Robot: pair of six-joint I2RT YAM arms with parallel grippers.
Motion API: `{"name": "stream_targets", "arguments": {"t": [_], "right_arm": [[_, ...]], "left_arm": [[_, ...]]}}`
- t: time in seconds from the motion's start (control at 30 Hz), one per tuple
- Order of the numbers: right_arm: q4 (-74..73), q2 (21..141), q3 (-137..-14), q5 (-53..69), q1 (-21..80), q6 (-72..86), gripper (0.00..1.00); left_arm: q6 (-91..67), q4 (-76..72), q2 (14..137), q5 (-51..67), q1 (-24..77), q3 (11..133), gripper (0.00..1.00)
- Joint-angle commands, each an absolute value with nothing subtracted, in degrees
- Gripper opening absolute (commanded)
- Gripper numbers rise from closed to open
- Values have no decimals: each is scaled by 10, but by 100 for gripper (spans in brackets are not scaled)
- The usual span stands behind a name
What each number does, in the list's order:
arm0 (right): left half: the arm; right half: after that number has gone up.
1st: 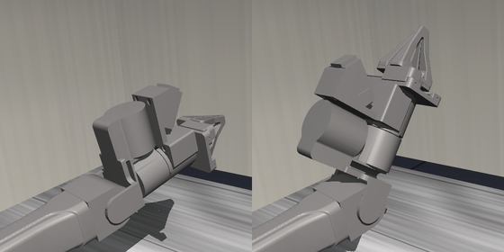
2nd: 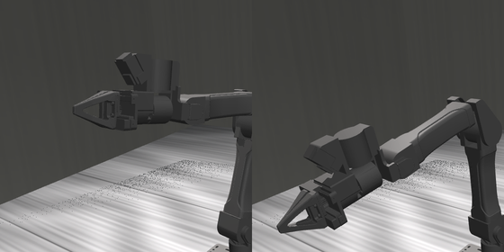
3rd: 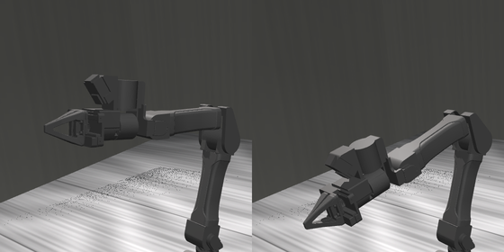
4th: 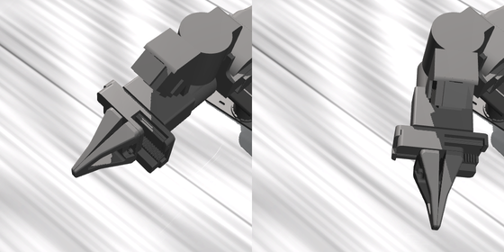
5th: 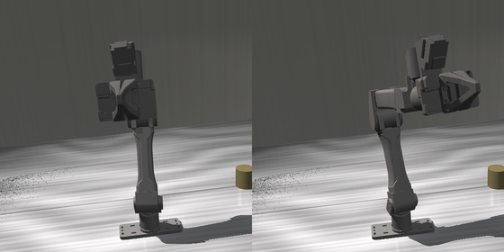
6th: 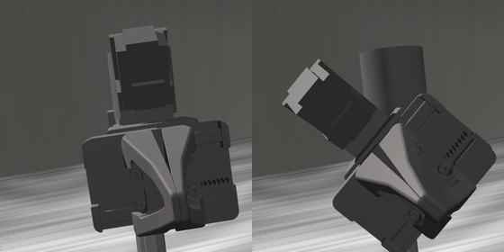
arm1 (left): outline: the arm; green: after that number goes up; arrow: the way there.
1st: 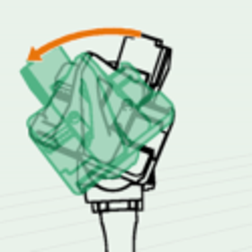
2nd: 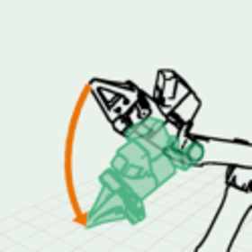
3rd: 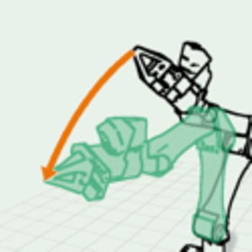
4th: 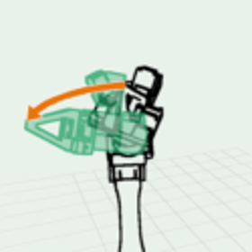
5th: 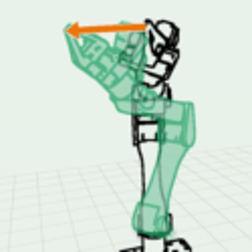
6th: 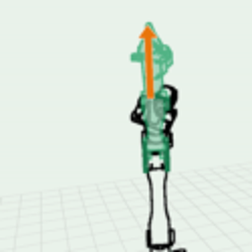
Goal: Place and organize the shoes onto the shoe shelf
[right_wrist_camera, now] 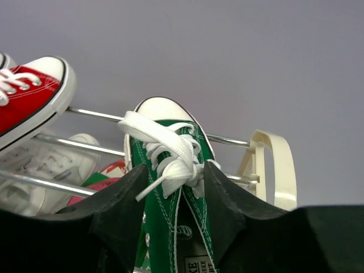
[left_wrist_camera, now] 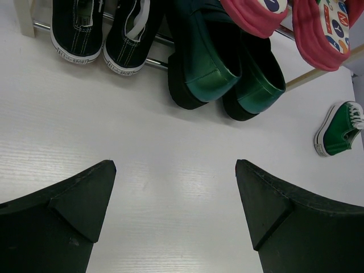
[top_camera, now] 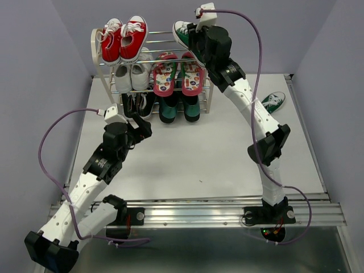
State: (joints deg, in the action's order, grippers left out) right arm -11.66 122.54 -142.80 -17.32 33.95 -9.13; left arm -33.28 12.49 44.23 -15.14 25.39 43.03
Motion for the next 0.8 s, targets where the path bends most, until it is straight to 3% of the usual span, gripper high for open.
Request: {"name": "stream_targets", "arguments": {"t": [0.0, 0.03, 0.17, 0.3, 0.4, 0.77], "right_arm": [[-68, 1243, -1450, -205, 341, -86, 44], [-68, 1244, -1451, -211, 341, -88, 38], [-69, 1241, -1445, -231, 341, -112, 34], [-68, 1218, -1407, -212, 341, -120, 1], [-68, 1218, -1417, -216, 341, -118, 1], [55, 1209, -1414, -429, 341, -103, 1]], "left_arm": [[-330, 113, 432, -163, 254, 445, 99], [-330, 113, 431, -163, 254, 445, 99], [-330, 111, 426, -164, 254, 443, 99], [-329, 111, 427, -164, 254, 443, 99], [-330, 111, 429, -165, 254, 442, 99], [-330, 110, 429, -170, 254, 441, 99]]}}
